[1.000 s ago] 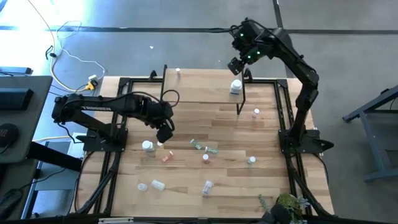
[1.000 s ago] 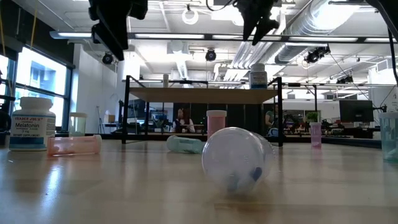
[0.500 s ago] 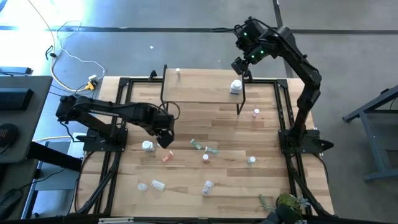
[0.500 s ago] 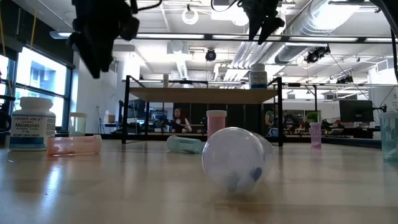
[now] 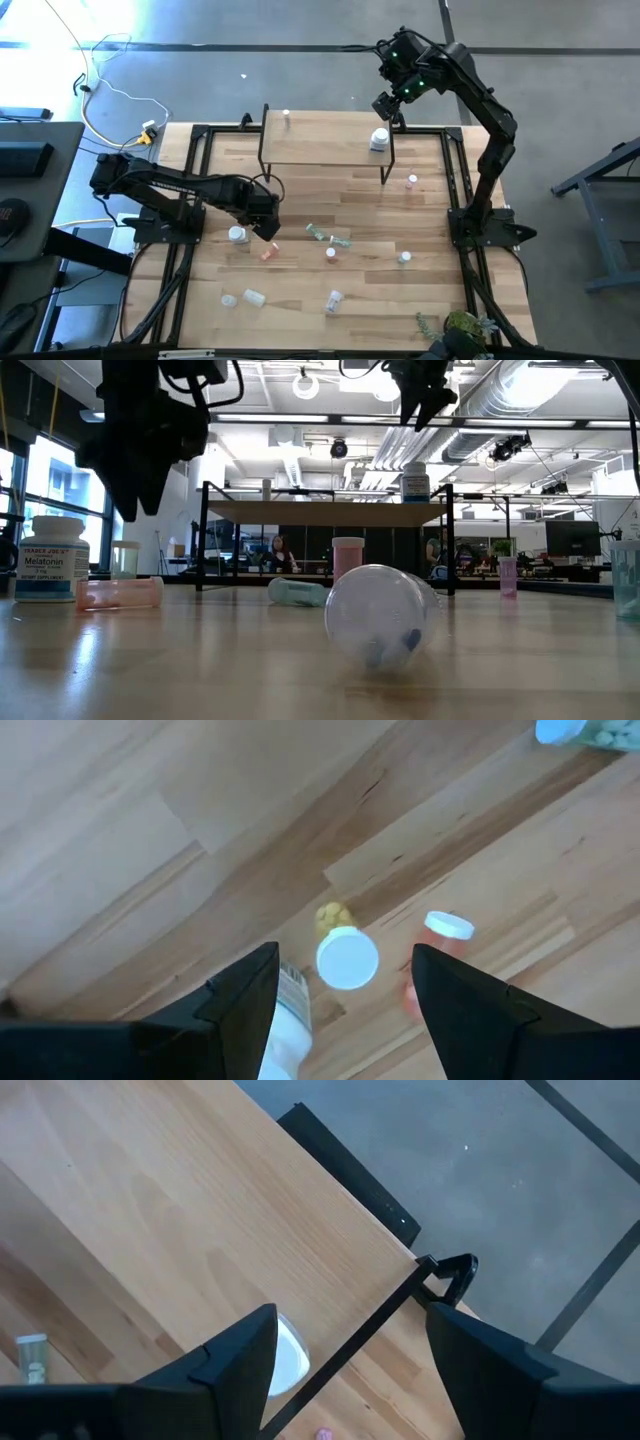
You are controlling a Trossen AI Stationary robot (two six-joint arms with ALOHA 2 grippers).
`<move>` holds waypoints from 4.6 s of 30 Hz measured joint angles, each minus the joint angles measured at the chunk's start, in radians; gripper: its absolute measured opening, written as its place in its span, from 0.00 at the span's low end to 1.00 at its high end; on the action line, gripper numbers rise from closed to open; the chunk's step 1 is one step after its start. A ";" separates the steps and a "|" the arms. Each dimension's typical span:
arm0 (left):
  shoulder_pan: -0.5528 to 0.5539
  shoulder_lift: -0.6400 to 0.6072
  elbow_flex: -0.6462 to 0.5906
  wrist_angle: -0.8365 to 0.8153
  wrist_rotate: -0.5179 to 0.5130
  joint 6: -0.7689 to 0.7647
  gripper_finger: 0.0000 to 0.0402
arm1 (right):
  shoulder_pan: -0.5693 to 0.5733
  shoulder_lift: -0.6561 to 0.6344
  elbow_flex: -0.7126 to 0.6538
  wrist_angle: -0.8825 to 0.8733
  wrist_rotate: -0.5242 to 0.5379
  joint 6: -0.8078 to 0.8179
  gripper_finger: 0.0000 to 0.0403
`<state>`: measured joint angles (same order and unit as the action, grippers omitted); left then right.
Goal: Pick and place medicine bottles onto shelf by color
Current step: Put the light yellow pill bottle on the shelf
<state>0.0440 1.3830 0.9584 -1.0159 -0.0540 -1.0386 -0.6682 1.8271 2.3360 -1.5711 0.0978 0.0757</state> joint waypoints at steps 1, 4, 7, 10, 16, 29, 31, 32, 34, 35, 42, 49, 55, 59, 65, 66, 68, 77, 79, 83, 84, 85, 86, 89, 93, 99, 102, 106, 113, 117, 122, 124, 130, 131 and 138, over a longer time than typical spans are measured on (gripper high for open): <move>0.000 0.000 -0.007 0.008 0.000 -0.005 0.54 | 0.000 0.000 0.000 0.000 0.000 -0.005 0.62; -0.004 0.000 -0.031 0.045 0.009 -0.027 0.54 | 0.000 0.000 0.000 0.000 0.000 -0.008 0.62; -0.015 0.000 -0.047 0.055 0.013 -0.048 0.54 | 0.000 0.000 0.000 0.000 0.000 -0.009 0.62; -0.027 0.011 -0.048 0.057 0.007 -0.058 0.54 | 0.000 0.000 0.000 0.000 0.000 -0.010 0.62; -0.038 0.057 -0.048 0.066 -0.002 -0.059 0.54 | 0.000 0.000 0.000 0.000 0.001 -0.010 0.62; -0.048 0.134 -0.048 0.101 0.018 -0.061 0.48 | 0.000 0.000 -0.001 0.000 0.002 -0.010 0.62; -0.048 0.134 -0.048 0.101 0.011 -0.060 0.44 | 0.000 0.000 -0.001 0.000 0.002 -0.010 0.62; -0.048 0.134 -0.048 0.100 0.011 -0.060 0.43 | 0.000 0.000 -0.001 0.000 0.002 -0.010 0.62; -0.048 0.134 -0.048 0.100 0.009 -0.059 0.39 | 0.000 0.000 -0.001 0.000 0.002 -0.010 0.62; -0.048 0.134 -0.048 0.100 0.009 -0.058 0.37 | 0.000 0.000 -0.001 0.000 0.002 -0.010 0.62; -0.048 0.134 -0.048 0.098 0.014 -0.058 0.27 | 0.000 0.000 -0.001 0.000 0.001 -0.010 0.62; -0.048 0.134 -0.040 0.087 0.031 -0.027 0.28 | 0.000 0.000 -0.001 0.000 0.001 -0.006 0.62; -0.017 0.134 0.047 -0.006 0.084 0.086 0.28 | 0.000 0.000 -0.001 0.000 0.001 0.003 0.62; 0.022 0.134 0.158 -0.149 0.079 0.192 0.28 | 0.000 0.000 -0.001 0.000 0.001 0.003 0.62; 0.104 0.134 0.348 -0.306 0.049 0.351 0.29 | 0.000 0.000 -0.001 0.000 0.001 0.006 0.62; 0.119 0.134 0.380 -0.325 0.042 0.376 0.29 | 0.000 0.000 -0.001 0.000 0.001 0.006 0.62; 0.154 0.134 0.442 -0.360 0.039 0.427 0.29 | 0.000 0.000 -0.001 0.000 0.001 0.006 0.62; 0.336 0.134 0.675 -0.424 -0.004 0.604 0.29 | 0.000 0.000 -0.001 0.001 0.001 0.006 0.62; 0.383 0.134 0.722 -0.424 -0.035 0.639 0.29 | 0.000 0.000 -0.001 0.003 0.001 0.006 0.62; 0.480 0.134 0.795 -0.421 -0.094 0.695 0.29 | 0.000 0.000 -0.001 0.005 0.001 0.006 0.62; 0.508 0.134 0.812 -0.421 -0.103 0.710 0.29 | 0.000 0.000 -0.001 0.005 0.001 0.006 0.62; 0.535 0.134 0.828 -0.420 -0.109 0.721 0.29 | 0.000 0.000 -0.001 0.005 0.001 0.006 0.62; 0.563 0.134 0.842 -0.419 -0.112 0.731 0.29 | 0.000 0.000 -0.001 0.005 0.001 0.006 0.62; 0.637 0.139 0.885 -0.400 -0.115 0.750 0.29 | 0.000 0.000 -0.001 0.007 0.001 0.007 0.62; 0.714 0.178 0.951 -0.399 -0.089 0.754 0.29 | 0.000 0.000 -0.001 0.011 0.001 0.032 0.62; 0.736 0.239 0.980 -0.411 -0.040 0.755 0.29 | 0.000 0.000 -0.001 0.011 0.001 0.032 0.62; 0.724 0.263 0.981 -0.431 -0.035 0.755 0.29 | 0.000 0.000 -0.001 0.011 0.001 0.046 0.62; 0.699 0.303 0.981 -0.435 -0.035 0.761 0.29 | 0.000 0.000 -0.001 0.011 0.001 0.048 0.62; 0.666 0.381 0.981 -0.435 -0.027 0.812 0.29 | 0.000 0.000 -0.001 0.011 0.001 0.048 0.62; 0.660 0.414 0.981 -0.435 -0.024 0.832 0.29 | 0.000 0.000 -0.001 0.011 0.001 0.048 0.62; 0.654 0.455 0.981 -0.429 0.014 0.839 0.29 | 0.000 0.000 -0.001 0.011 0.001 0.052 0.62; 0.654 0.469 0.981 -0.428 0.016 0.857 0.29 | 0.000 0.000 -0.001 0.011 0.001 0.055 0.62; 0.653 0.492 0.981 -0.423 0.016 0.867 0.29 | 0.000 0.000 -0.001 0.011 0.001 0.055 0.62; 0.653 0.492 0.981 -0.423 0.016 0.867 0.29 | 0.000 0.000 -0.001 0.011 0.001 0.055 0.62; 0.657 0.492 0.981 -0.423 0.015 0.894 0.29 | 0.000 0.000 -0.001 0.011 0.001 0.055 0.62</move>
<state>0.7006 1.8753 1.9392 -1.4391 -0.0387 -0.1443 -0.6678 1.8271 2.3352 -1.5604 0.0986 0.1310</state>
